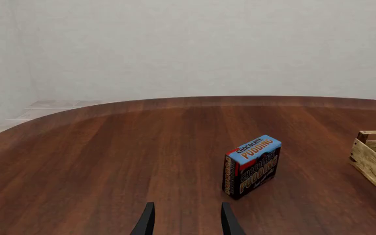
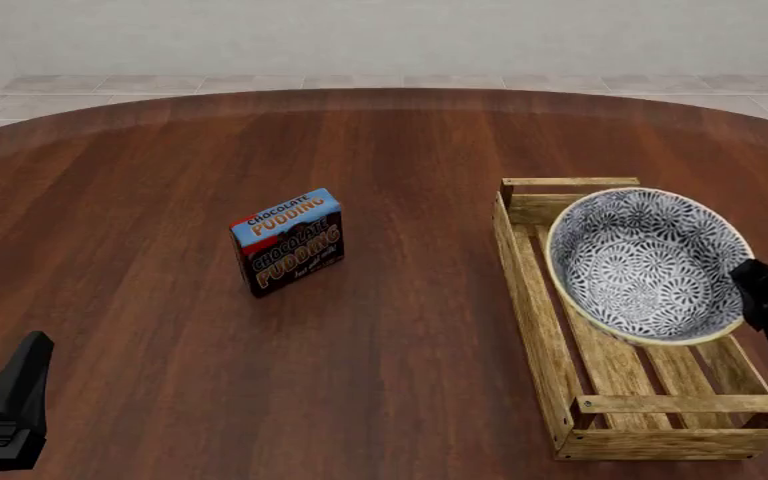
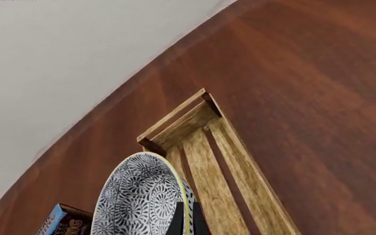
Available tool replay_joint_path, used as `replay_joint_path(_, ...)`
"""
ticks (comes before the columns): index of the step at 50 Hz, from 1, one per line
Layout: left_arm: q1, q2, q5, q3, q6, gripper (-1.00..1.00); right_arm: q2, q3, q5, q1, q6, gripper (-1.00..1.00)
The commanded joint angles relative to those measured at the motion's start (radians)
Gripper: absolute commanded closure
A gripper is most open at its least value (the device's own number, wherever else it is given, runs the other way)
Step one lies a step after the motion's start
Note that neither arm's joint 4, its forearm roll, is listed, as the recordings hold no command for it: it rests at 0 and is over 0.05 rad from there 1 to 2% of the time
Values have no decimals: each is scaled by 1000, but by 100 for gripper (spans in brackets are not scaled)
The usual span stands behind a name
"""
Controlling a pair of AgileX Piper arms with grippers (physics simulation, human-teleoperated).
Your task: Pick up the bowl on the left and put it in the tray.
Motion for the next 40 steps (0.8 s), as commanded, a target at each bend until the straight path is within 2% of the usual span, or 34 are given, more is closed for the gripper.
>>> replay_joint_path(1,0,0,0,0,0,-100,45,21,-56,-11,29,100)
replay_joint_path(25,0,0,0,0,0,-100,86,67,-118,2,97,100)
replay_joint_path(40,0,0,0,0,0,-100,105,77,-141,5,105,100)
